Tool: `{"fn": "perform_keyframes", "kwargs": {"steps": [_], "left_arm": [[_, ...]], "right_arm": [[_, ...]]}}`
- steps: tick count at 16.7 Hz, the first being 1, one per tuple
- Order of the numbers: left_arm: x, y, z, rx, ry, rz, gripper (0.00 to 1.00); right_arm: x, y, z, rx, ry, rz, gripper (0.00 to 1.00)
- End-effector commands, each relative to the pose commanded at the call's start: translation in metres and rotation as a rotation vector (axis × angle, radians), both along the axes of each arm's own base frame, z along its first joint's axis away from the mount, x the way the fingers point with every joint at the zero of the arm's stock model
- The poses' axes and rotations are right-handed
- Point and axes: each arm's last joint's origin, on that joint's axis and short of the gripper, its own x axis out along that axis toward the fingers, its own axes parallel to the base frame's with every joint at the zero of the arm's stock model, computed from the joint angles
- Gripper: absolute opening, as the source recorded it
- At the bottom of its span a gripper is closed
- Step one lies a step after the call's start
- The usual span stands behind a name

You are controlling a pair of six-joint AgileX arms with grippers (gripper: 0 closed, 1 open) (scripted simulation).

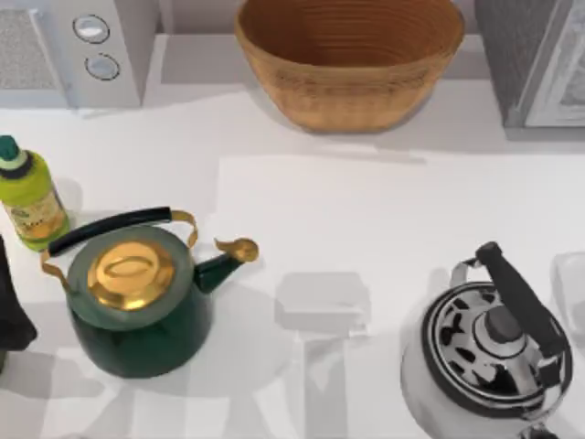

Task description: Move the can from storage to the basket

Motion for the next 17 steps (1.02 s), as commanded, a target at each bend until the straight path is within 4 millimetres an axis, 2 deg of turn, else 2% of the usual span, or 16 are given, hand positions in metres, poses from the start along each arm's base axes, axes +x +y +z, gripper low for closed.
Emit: {"fn": "perform_keyframes", "kwargs": {"steps": [4,7,9,12,17], "left_arm": [[0.000,0.000,0.000,0.000,0.000,0.000,1.00],[0.000,0.000,0.000,0.000,0.000,0.000,1.00],[0.000,0.000,0.000,0.000,0.000,0.000,1.00],[0.000,0.000,0.000,0.000,0.000,0.000,1.00],[0.000,0.000,0.000,0.000,0.000,0.000,1.00]], "right_arm": [[0.000,0.000,0.008,0.000,0.002,-0.002,1.00],[0.000,0.001,0.040,0.000,0.009,-0.005,1.00],[0.003,0.003,0.073,-0.001,0.014,-0.005,1.00],[0.015,0.006,0.133,-0.002,0.020,-0.006,1.00],[0.056,0.017,0.237,-0.004,0.019,-0.005,1.00]]}}
